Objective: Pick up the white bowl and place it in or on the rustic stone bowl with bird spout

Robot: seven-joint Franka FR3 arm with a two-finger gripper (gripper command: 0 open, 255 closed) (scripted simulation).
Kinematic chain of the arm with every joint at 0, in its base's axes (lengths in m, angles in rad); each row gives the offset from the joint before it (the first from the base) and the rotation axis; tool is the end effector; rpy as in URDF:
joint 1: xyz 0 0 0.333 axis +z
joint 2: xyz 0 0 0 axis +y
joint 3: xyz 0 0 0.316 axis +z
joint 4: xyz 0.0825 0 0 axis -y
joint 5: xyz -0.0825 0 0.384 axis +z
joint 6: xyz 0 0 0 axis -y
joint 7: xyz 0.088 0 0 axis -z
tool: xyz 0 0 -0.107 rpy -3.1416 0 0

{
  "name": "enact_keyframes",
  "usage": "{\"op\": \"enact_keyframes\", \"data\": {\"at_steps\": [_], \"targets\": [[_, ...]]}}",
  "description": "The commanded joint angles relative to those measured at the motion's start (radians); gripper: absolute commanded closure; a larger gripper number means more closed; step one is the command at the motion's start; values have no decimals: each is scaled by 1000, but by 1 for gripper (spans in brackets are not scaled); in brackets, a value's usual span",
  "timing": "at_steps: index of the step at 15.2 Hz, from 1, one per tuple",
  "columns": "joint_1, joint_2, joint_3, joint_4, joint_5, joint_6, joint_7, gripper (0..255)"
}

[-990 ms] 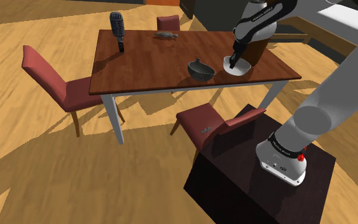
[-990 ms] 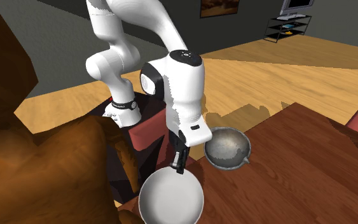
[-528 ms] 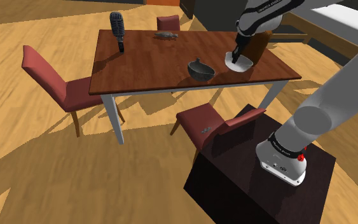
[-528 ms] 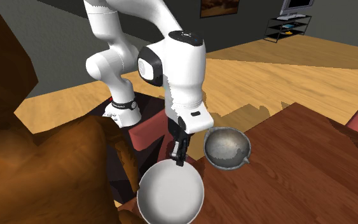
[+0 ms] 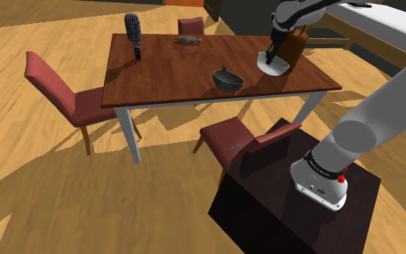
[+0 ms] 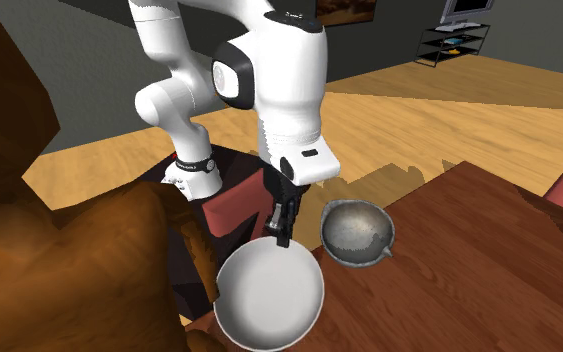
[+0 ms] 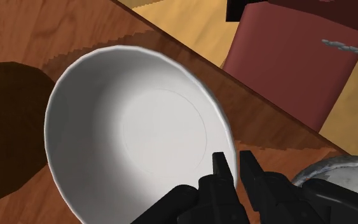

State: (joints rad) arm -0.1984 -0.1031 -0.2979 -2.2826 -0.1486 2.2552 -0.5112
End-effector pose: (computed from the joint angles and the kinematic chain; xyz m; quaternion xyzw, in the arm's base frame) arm 0.4442 -0.2466 0.4017 0.9970 0.0525 0.0104 0.0561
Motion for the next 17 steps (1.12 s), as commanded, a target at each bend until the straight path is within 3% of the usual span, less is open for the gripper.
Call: {"op": "enact_keyframes", "data": {"at_steps": [1,14,17], "targets": [[-1,-10,0,19,0,-29,-4,255],[3,-71,10,129,-4,-198,-9,255],[34,-82,56,135,-3,-223,64,255]]}}
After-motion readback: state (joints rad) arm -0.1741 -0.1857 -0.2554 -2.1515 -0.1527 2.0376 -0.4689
